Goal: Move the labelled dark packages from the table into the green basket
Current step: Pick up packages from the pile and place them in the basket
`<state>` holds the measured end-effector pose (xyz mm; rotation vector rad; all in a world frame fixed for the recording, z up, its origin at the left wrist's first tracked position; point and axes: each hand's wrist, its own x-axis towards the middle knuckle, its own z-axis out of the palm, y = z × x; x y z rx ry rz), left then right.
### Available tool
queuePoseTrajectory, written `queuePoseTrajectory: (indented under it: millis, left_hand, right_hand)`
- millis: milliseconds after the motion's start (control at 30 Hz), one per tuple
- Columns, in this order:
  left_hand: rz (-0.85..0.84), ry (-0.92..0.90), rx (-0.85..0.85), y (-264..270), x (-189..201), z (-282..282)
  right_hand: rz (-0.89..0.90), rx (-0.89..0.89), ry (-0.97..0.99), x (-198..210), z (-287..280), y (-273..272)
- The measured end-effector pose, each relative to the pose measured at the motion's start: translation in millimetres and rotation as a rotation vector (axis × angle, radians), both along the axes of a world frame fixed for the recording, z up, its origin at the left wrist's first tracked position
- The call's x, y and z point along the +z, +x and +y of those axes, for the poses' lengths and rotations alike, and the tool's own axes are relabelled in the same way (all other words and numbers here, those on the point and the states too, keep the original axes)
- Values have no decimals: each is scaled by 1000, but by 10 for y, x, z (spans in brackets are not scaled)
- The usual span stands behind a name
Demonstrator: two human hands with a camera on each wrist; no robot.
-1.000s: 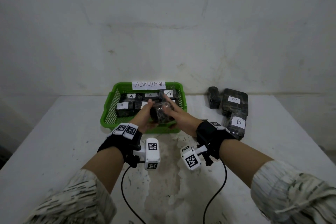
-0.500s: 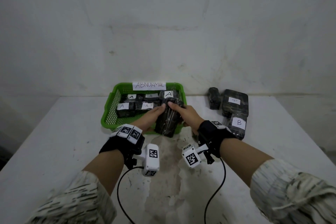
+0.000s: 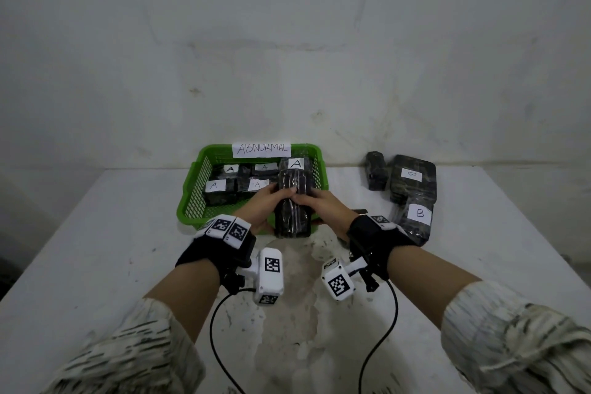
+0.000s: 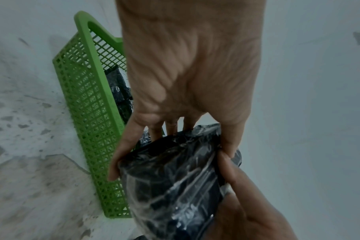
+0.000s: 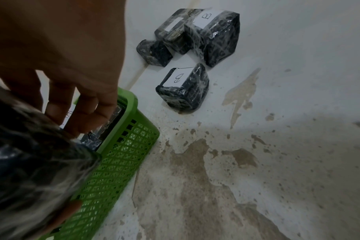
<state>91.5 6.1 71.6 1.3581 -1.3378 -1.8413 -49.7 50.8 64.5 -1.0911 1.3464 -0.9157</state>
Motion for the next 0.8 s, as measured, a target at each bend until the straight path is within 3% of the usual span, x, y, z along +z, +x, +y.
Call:
queuePoseTrajectory:
  millis: [467, 800]
  left_hand:
    - [62, 36, 77, 75, -77, -71]
    - [115, 172, 65, 112, -127, -136]
  right_hand:
    - [-46, 52, -70, -79, 21, -28]
    - [76, 39, -98, -110, -46, 3]
